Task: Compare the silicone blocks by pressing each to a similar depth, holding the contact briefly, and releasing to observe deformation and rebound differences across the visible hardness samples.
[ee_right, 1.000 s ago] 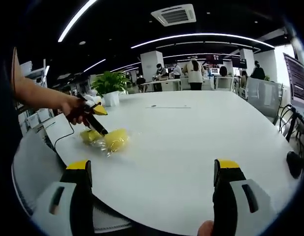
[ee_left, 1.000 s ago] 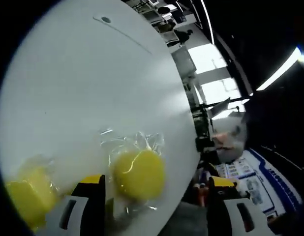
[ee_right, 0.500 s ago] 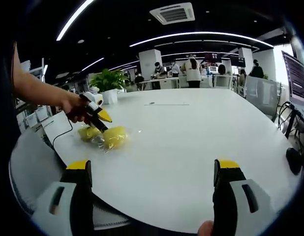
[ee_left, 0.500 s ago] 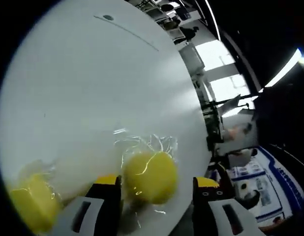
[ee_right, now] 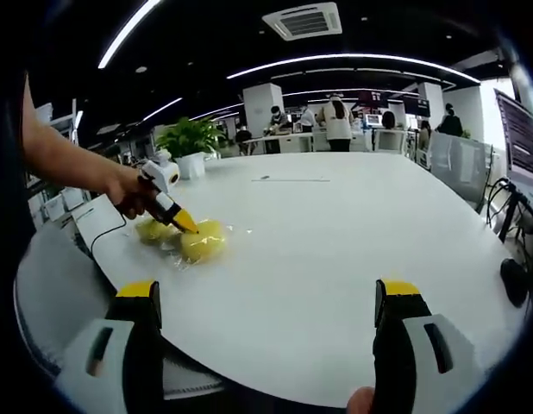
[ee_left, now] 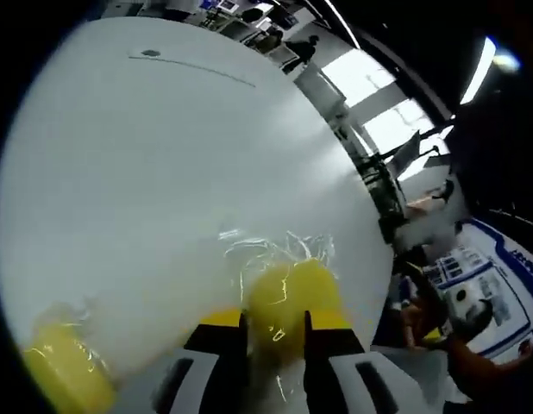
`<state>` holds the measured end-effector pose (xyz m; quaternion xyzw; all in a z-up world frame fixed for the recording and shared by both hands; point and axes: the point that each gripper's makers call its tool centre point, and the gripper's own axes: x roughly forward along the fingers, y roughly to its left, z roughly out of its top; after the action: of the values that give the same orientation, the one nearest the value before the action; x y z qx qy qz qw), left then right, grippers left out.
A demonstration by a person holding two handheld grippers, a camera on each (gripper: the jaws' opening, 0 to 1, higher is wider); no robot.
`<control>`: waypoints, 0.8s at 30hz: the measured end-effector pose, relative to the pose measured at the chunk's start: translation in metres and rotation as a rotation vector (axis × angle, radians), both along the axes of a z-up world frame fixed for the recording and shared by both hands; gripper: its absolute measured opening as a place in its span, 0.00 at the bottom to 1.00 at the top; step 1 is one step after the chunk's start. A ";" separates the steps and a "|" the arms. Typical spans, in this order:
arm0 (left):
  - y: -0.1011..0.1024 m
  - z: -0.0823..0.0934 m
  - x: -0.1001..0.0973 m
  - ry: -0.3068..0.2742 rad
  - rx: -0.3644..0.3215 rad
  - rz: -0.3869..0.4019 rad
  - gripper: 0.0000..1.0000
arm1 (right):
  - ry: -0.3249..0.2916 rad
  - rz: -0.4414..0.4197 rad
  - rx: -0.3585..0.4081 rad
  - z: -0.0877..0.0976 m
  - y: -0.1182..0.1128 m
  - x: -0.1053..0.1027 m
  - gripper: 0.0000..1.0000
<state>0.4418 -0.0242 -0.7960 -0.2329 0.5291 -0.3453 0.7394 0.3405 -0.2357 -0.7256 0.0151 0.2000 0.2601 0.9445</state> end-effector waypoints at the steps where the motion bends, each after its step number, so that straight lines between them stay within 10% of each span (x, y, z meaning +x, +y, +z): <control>1: 0.002 -0.002 -0.004 0.050 0.010 0.032 0.17 | -0.001 0.002 -0.002 0.000 0.000 0.000 0.97; 13: -0.002 0.002 -0.001 0.081 -0.010 0.058 0.02 | -0.008 0.008 -0.008 0.004 0.001 0.002 0.97; 24: -0.004 0.012 -0.002 -0.037 -0.047 0.036 0.00 | -0.016 -0.005 0.005 0.007 -0.001 0.001 0.97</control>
<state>0.4394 -0.0280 -0.7840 -0.2533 0.5029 -0.3483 0.7494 0.3419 -0.2362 -0.7189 0.0157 0.1916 0.2585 0.9467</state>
